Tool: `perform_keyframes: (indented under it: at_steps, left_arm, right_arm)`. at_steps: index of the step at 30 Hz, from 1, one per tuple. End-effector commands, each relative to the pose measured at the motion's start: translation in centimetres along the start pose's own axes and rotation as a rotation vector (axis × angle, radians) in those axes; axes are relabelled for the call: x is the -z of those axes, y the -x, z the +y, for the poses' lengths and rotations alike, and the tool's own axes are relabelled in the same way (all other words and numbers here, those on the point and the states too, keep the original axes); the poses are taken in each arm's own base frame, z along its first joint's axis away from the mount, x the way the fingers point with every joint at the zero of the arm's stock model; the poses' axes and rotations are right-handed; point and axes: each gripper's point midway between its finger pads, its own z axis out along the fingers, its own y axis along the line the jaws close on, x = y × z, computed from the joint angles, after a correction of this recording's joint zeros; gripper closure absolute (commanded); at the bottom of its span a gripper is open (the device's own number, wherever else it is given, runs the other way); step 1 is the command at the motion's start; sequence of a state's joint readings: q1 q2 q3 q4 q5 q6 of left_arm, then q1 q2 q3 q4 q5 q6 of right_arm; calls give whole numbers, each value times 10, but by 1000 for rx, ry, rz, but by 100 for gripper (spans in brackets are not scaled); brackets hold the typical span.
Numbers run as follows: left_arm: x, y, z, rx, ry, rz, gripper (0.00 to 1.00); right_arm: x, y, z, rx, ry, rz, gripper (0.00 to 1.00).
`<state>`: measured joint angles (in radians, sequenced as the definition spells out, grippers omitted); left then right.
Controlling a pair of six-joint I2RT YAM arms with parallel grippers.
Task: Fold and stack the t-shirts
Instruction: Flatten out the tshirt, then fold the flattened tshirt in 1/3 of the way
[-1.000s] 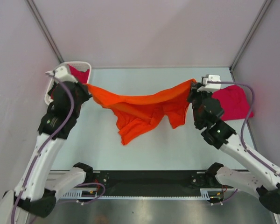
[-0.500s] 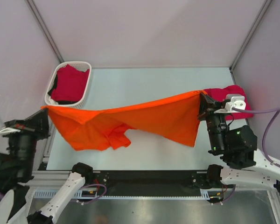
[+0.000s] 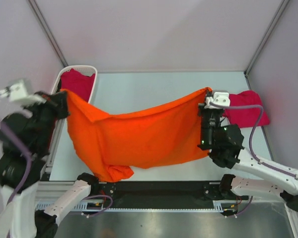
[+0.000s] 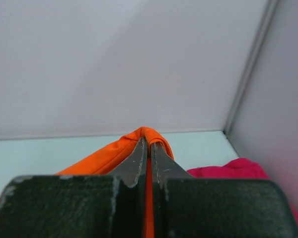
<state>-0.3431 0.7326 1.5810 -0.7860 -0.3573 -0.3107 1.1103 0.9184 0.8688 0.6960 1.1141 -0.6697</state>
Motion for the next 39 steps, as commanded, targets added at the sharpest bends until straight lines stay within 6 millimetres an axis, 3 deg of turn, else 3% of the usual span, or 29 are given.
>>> perform_keyframes:
  at_steps: [1,2,3,4,5,7,8,9,10,12,13,15,16,17,18,19,20,22,23,24,26,27,29,30,31,34,35,39]
  left_arm:
    - [-86,-37,-12,-98,64,104,100]
    - [-114,-61,-15,-126,86,175,100]
    - [-127,-65,-21,-119,69,191,100]
    - [-143,-73,-14,-93,71,234,100]
    - [-161,-96,-18,-55,40,311,100]
    - [-182,-112,-7,-49,105,310,100]
    - [-191,-122,-3,-46,120,317,100]
    - [-211,-150,3,-56,146,359,100]
    - [-220,-163,6,-59,160,383,100]
    - [-251,-211,17,-80,213,476,100]
    - [-261,-229,21,-89,225,510,100]
    - [-282,-249,25,-101,250,530,100]
    - [-295,-288,34,-119,268,606,100]
    - [-302,-299,37,-127,277,623,100]
    - [-313,-306,36,-130,276,631,100]
    - [-320,-331,44,-142,294,671,100]
    - [-325,-342,46,-146,294,691,100]
    - [-337,-346,43,-143,289,685,100]
    - [-341,-360,47,-149,295,707,100]
    - [-347,-358,45,-146,293,695,100]
    - [-354,-367,47,-145,290,703,100]
    - [-360,-361,44,-145,284,688,100]
    - [-368,-367,50,-158,299,694,100]
    - [-375,-355,50,-155,300,674,100]
    - [-380,-352,52,-154,304,670,100]
    - [-401,-337,58,-144,314,635,100]
    - [-406,-333,59,-145,314,625,100]
    - [-425,-309,66,-138,307,563,100]
  right_arm:
    - [-51,-21,-20,-83,-71,6,100]
    - [-60,-30,-19,-83,-74,18,100]
    - [-74,-48,-11,-84,-49,46,100]
    - [-84,-59,-11,-88,-48,62,100]
    - [-99,-72,-27,-78,-87,75,100]
    - [-121,-104,-19,-86,-52,120,100]
    - [-132,-117,-34,-75,-86,139,100]
    - [-141,-128,-29,-76,-54,151,100]
    - [-152,-158,-27,-68,-54,209,100]
    - [-171,-180,-32,-63,-50,230,100]
    - [-179,-211,-27,-48,-44,278,100]
    - [-193,-226,-29,-33,-48,293,100]
    - [-200,-237,-29,-25,-47,297,100]
    - [-204,-266,-26,-1,-41,342,100]
    - [-216,-268,-25,1,-39,329,100]
    - [-221,-276,-24,13,-42,339,100]
    - [-226,-303,-22,37,-43,379,100]
    - [-245,-307,-21,43,-47,380,100]
    - [-247,-332,-20,51,-53,429,100]
    - [-258,-327,-17,33,-50,420,100]
    - [-265,-337,-19,26,-64,421,100]
    - [-267,-351,-19,30,-67,442,100]
    - [-288,-343,-21,20,-81,420,100]
    - [-287,-367,-21,39,-81,475,100]
    - [-301,-356,-20,37,-82,447,100]
    - [-311,-373,-26,66,-98,463,100]
    - [-320,-367,-30,63,-109,448,100]
    - [-326,-377,-39,72,-133,456,100]
